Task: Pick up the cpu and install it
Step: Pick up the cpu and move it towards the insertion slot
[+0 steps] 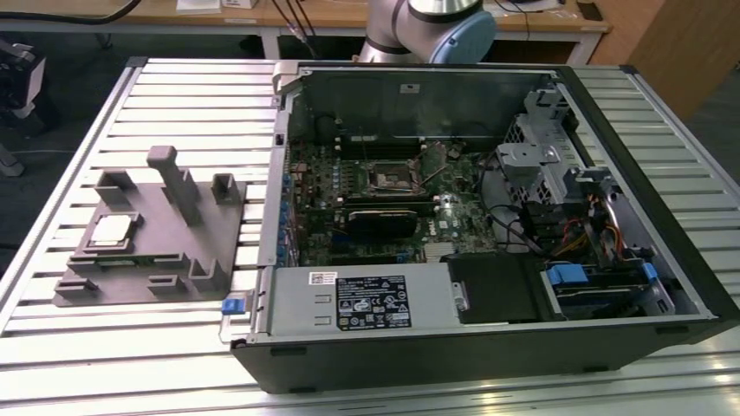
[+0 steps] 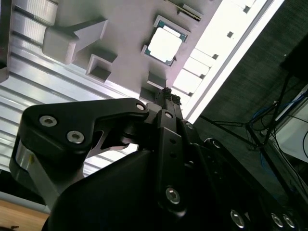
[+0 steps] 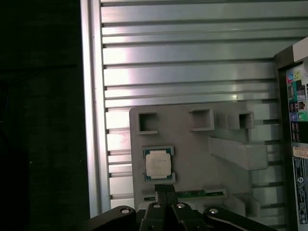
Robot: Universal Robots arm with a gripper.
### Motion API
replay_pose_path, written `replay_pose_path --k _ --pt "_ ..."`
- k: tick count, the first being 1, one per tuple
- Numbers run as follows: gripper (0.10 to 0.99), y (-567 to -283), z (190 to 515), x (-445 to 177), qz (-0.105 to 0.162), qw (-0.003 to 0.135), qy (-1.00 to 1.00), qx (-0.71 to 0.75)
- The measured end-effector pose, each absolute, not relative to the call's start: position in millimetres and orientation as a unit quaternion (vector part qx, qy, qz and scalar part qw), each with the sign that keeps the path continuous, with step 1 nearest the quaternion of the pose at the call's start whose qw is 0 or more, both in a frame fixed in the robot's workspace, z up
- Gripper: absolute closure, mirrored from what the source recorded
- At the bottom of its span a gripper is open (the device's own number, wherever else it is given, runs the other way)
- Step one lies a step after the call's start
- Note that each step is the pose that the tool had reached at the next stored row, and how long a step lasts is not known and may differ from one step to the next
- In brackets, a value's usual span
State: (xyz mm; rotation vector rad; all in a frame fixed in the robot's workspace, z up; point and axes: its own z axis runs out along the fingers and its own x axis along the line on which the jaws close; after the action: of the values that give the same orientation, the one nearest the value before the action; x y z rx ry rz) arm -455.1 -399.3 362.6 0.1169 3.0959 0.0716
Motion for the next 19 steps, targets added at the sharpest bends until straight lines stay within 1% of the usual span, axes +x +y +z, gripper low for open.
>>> replay_pose_path --k 19 --pt "0.98 -399.3 357.7 -455.1 0.023 0.021 0.999 0.038"
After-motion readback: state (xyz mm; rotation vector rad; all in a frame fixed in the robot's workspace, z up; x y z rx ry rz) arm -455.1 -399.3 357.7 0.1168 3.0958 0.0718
